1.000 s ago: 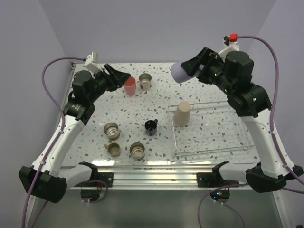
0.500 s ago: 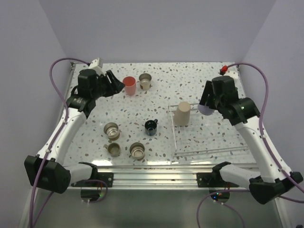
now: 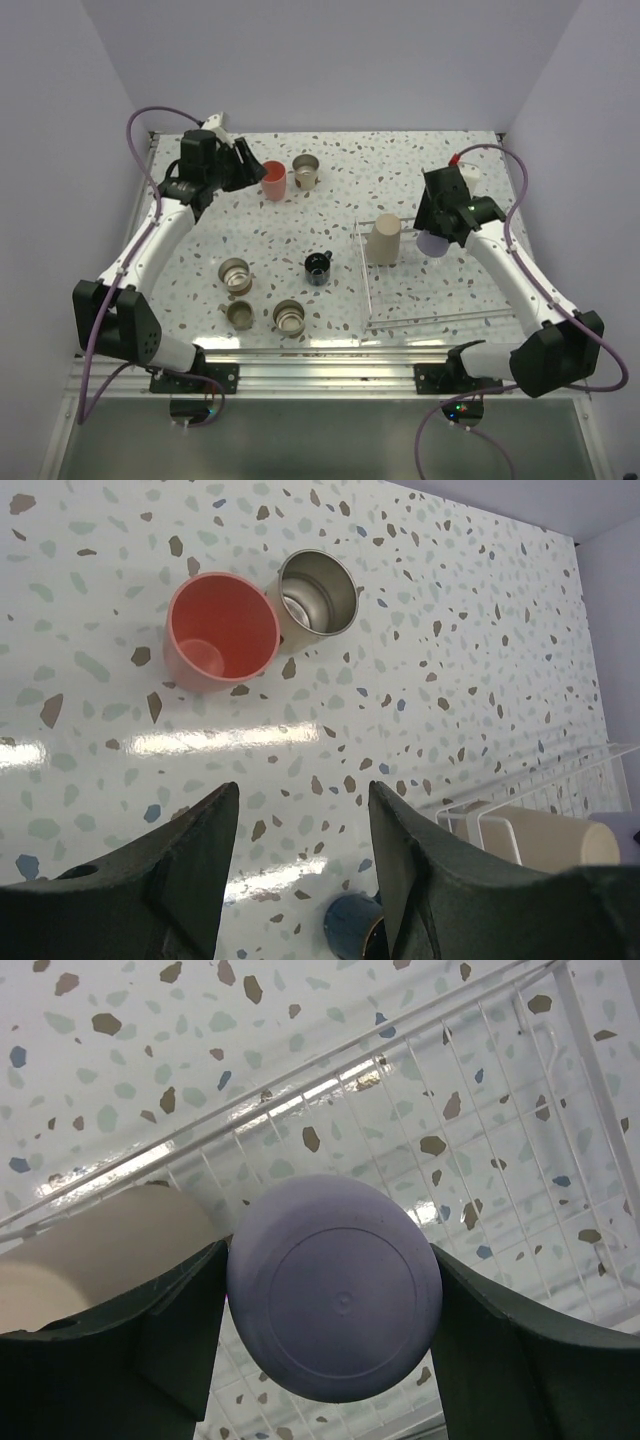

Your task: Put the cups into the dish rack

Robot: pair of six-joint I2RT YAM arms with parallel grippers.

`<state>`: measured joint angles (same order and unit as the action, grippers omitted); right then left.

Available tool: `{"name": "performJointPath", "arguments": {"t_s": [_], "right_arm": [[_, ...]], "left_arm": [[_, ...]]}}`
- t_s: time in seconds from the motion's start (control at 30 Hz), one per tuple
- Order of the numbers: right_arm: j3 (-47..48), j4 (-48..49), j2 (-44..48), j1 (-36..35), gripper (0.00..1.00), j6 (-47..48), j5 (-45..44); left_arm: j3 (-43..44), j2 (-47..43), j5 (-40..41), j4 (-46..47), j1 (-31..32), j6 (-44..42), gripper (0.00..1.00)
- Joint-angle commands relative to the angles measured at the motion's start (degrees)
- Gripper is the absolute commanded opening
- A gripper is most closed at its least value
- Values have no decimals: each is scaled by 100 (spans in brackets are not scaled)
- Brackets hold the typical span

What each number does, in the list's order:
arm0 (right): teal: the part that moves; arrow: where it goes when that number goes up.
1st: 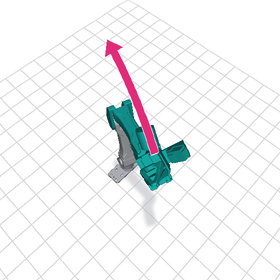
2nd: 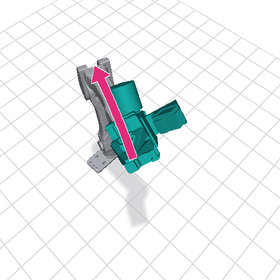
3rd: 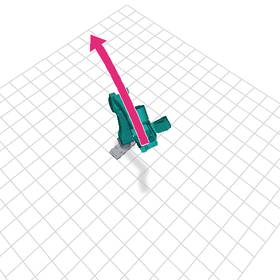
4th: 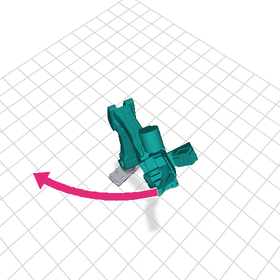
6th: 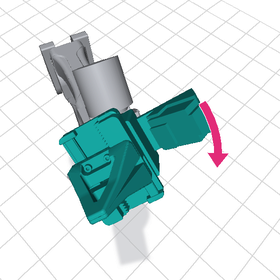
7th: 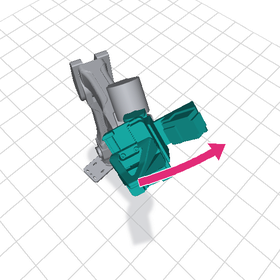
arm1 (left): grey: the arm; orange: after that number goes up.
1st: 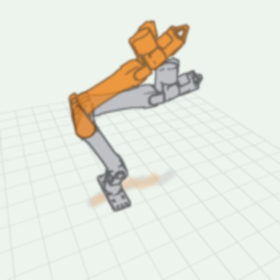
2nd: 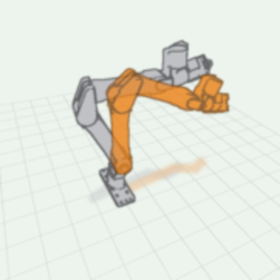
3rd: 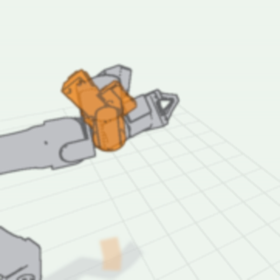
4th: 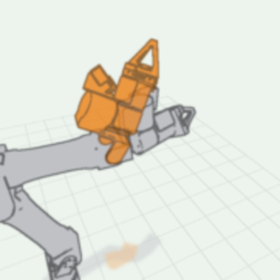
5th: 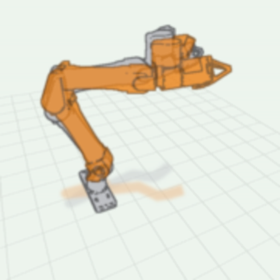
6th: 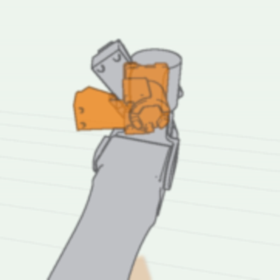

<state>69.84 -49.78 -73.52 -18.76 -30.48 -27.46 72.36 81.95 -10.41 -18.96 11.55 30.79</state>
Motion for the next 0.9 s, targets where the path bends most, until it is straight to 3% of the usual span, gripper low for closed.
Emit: {"name": "performJointPath", "arguments": {"t_s": [0.0, 0.27, 0.53, 0.6, 0.63, 0.7, 0.83, 0.87], "right_arm": [[-251, 679, -119, 92, 0, -169, -163], [-981, 1777, -277, 110, 0, -371, 74], [-1113, 1972, -813, 110, 3, -652, 31], [-1078, 1954, -866, 110, 15, -670, 48], [-1069, 1946, -875, 119, 27, -652, 57], [-1069, 1920, -901, 110, 35, -643, 57], [-1052, 1840, -884, 119, 60, -626, 66], [-1043, 1788, -866, 110, 73, -626, 66]], "left_arm": [[419, 267, -66, 279, -100, -301, 58], [894, 787, -233, 305, -294, -407, 57], [1263, 1130, -294, 138, -531, -609, 57], [1263, 1174, -303, 138, -557, -635, 57], [1272, 1191, -312, 147, -575, -644, 57], [1281, 1244, -330, 165, -584, -644, 57], [1290, 1306, -347, 191, -610, -670, 57], [1290, 1332, -330, 200, -619, -688, 57]]}}
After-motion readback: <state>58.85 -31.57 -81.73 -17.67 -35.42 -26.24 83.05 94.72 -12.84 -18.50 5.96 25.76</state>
